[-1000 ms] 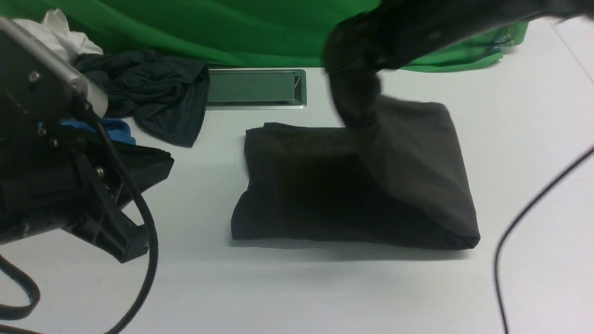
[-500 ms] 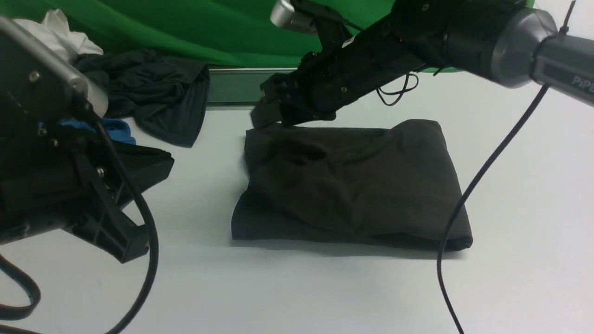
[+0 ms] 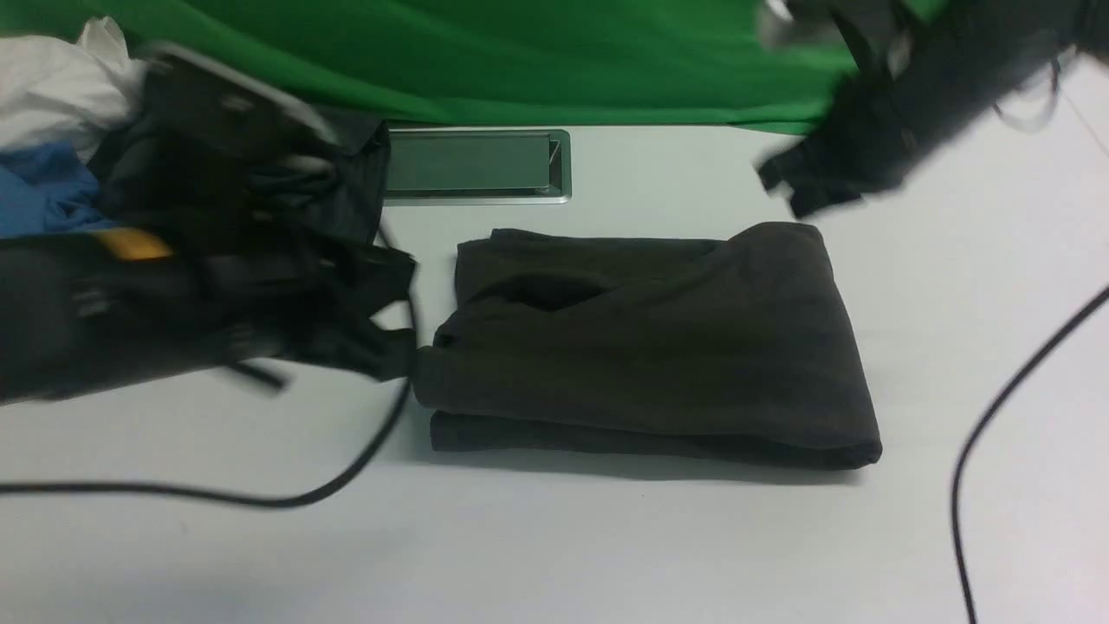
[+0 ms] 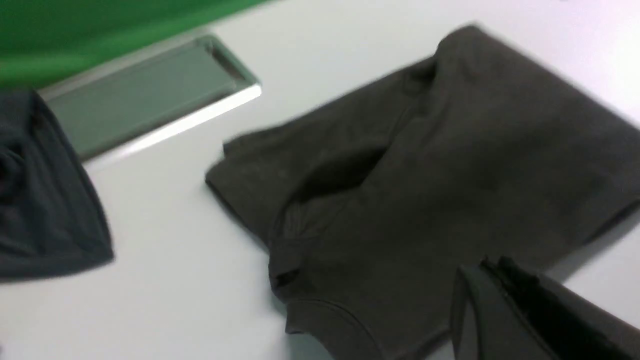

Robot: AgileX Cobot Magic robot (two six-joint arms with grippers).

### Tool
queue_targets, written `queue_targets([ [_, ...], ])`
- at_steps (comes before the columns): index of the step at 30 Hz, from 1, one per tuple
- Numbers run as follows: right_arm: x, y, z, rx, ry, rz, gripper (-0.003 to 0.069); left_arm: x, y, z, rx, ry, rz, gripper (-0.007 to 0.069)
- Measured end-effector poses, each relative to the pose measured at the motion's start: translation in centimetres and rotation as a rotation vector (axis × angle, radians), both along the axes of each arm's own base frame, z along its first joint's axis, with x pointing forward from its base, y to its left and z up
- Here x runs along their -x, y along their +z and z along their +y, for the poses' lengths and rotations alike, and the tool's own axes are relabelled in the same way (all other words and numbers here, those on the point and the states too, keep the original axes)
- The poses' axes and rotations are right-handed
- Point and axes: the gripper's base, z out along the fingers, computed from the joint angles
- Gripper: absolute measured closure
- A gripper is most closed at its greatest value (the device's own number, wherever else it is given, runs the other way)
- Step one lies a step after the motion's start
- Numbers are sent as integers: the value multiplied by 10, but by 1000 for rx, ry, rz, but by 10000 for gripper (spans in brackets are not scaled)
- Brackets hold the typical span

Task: Fold a long-sleeved shirt on a white desktop.

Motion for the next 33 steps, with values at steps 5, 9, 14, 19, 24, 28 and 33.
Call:
queue_targets([
  [5, -19, -58, -18, 10, -69, 41, 606, -46, -44, -20, -39, -49, 141, 606],
  [9, -35, -89, -21, 23, -63, 61, 608, -74, -86, -32, -102, -83, 250, 606],
  [14, -43, -91, -25, 20, -66, 28, 608, -78, -130, -30, -220, -118, 378, 606],
  [19, -40, -72, -29, 26, -61, 35, 609, -85, -129, -25, -304, -91, 323, 606],
  [24, -19, -10, -34, 44, -38, -28, 609, -80, -89, -21, -271, -50, 207, 606],
  [28, 21, 58, -41, 42, -32, -148, 609, -57, -17, -12, -168, 9, -4, 606],
  [33, 85, 107, -50, 0, -74, -266, 609, 6, 59, 12, -52, 55, -295, 606],
])
